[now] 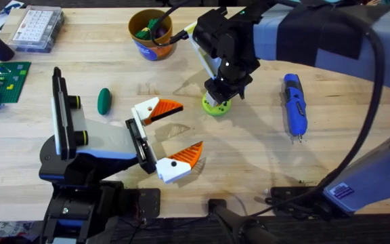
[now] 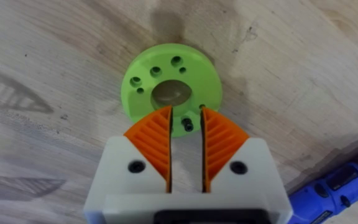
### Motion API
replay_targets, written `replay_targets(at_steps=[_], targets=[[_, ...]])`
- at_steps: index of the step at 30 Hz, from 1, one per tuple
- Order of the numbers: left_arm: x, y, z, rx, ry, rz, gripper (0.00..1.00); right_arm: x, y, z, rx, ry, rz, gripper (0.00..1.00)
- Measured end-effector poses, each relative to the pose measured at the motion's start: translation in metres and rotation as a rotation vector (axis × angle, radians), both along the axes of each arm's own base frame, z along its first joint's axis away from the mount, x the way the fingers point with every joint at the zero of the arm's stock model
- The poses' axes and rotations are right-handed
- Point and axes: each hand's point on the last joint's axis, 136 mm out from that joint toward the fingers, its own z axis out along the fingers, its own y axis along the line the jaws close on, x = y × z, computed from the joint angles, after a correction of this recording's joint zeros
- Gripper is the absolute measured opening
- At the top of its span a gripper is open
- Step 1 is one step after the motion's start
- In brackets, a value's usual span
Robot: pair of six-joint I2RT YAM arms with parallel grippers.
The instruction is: Pick up the gripper from the table and insert it into the empty holder that is missing its gripper. Then pick up a screw, insert it into the mounting hole, and use the screwdriver to tighten it. Finally, clean up the table by picking up the vegetable and placing it into the bucket.
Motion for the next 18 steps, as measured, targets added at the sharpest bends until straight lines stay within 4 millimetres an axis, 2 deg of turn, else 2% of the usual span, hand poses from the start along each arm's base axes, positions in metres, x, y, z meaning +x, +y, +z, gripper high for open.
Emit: replay_targets(at_steps=[18], targets=[[0.0,0.0,0.0004,0.0,-0.002,0.0,0.986,-0.0025,-0.002,0.0011,-0.006,0.008,0.001,0.251]])
